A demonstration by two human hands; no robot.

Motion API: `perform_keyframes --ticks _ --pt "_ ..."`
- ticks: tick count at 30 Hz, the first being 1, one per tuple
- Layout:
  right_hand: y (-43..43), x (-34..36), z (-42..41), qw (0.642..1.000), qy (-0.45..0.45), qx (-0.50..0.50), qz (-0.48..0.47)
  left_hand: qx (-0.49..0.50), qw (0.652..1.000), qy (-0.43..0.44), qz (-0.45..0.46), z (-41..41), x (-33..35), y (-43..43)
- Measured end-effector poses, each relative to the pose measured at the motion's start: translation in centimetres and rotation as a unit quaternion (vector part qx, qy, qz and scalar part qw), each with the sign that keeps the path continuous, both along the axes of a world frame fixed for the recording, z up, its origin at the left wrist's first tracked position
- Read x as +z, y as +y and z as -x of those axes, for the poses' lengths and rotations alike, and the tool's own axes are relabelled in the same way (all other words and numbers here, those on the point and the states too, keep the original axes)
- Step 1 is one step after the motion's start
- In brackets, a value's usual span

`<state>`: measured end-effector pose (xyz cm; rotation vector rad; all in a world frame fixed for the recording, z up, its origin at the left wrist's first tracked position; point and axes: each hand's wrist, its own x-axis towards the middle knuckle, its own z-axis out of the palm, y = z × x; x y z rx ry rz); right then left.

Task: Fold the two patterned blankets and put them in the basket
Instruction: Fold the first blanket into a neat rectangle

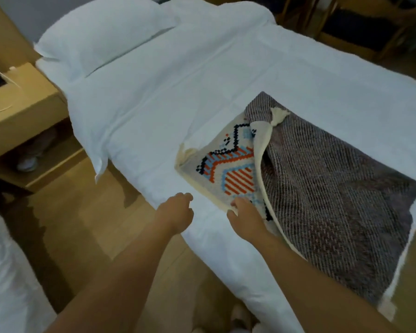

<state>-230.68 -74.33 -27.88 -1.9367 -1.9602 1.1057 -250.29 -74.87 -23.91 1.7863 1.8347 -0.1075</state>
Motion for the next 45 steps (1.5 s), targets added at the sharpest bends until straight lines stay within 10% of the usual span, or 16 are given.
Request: perform_keyframes --ticks 16,23,30,45 --pt "17.3 -3.6 2.4 0.995 -0.012 -0.103 -0.010 -0.084 0.994 -0.020 0.071 1.2 -4.8 18.0" --pt "26.9 -5.5 -2.1 0.947 -0.127 -0.279 -0.101 -0.182 0.975 -0.104 0.076 -3.2 -7.6 28.7" --pt "31.8 -9.2 -3.8 0.886 -0.036 -0.462 -0.020 -0.154 0.968 -0.173 0.100 -8.2 -11.8 35.5" --pt "22.2 -7.2 7.7 0.966 0.032 -0.250 -0.065 -0.035 0.988 -0.129 0.080 -0.9 -15.7 30.5"
